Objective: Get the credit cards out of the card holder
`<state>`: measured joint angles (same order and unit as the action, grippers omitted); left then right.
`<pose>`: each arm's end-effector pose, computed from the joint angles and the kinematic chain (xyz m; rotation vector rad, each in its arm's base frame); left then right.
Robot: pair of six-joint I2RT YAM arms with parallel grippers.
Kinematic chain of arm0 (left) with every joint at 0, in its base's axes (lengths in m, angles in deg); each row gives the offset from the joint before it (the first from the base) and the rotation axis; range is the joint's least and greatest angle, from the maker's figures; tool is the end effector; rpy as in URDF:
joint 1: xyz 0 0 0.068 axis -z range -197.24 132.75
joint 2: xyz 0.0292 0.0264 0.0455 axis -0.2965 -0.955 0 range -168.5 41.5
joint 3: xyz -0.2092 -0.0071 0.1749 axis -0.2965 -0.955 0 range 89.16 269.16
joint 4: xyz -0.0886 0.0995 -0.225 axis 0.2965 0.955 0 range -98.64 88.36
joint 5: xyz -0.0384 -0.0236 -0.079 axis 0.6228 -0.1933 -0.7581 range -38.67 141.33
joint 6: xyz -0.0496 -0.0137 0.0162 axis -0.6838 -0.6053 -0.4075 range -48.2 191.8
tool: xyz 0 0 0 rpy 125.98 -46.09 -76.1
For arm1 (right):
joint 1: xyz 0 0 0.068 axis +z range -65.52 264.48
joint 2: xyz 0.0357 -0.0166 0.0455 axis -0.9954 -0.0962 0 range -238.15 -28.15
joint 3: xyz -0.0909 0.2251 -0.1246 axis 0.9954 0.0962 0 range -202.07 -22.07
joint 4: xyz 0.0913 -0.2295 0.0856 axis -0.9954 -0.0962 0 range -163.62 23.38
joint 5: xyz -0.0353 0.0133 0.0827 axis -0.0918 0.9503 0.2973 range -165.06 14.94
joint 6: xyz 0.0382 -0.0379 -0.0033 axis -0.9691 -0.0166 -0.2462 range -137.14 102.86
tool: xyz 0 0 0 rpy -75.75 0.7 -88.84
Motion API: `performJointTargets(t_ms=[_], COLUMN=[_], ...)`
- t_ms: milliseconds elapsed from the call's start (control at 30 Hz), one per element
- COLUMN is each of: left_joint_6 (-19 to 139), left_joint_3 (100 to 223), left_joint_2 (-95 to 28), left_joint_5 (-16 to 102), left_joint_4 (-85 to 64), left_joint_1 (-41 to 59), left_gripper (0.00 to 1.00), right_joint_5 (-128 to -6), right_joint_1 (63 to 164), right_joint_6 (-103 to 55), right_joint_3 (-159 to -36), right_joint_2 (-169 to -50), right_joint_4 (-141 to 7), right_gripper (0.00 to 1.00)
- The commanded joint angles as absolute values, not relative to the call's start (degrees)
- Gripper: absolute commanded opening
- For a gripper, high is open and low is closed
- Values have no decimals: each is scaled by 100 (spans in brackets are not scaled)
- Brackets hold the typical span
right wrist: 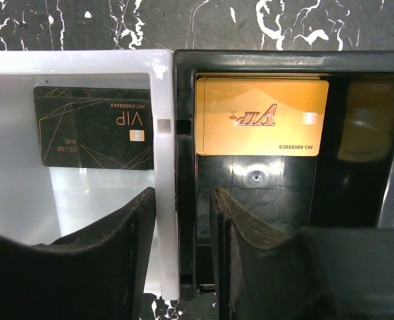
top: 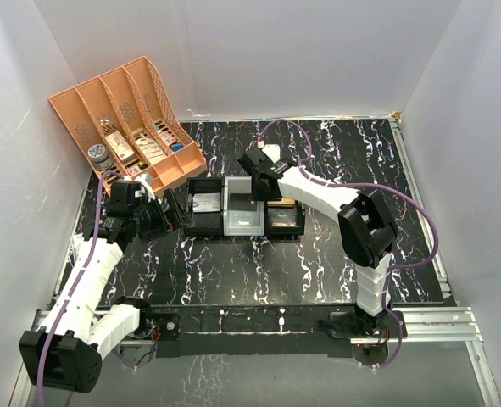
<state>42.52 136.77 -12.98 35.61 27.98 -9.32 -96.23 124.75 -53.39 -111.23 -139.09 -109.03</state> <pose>0.1925 -0.0366 0.2841 -0.3022 2.3646 -0.6377 0.3216 0.2557 0.2284 0.0197 2.5670 -0.0124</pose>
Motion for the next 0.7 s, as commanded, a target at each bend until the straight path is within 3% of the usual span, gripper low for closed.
performJointTargets(t_ms=[0, 167, 567, 667], left_joint_6=[4331, 4346, 4236, 4243], left_joint_3=[13852, 13859, 13800, 13811], left_joint_2=[-1203, -1185, -1168, -1197], left_joint_5=[3512, 3534, 3430, 3428], left_joint_4=[3009, 3060, 2904, 2890], left_joint_1=[-978, -978, -979, -977], left_gripper=[99, 99, 99, 99], right_joint_5=[-9944, -9779, -9363, -9213], right_joint_1=[12328, 11998, 11335, 11279], right_joint_6=[-5381, -5199, -4948, -4961], right_joint_3=[-11406, -11301, -11264, -11315], right_joint_2=[-13942, -13877, -13914, -13929], right_joint_4=[-10851, -10694, -10516, -10547], right_gripper=[33, 21, 21, 26])
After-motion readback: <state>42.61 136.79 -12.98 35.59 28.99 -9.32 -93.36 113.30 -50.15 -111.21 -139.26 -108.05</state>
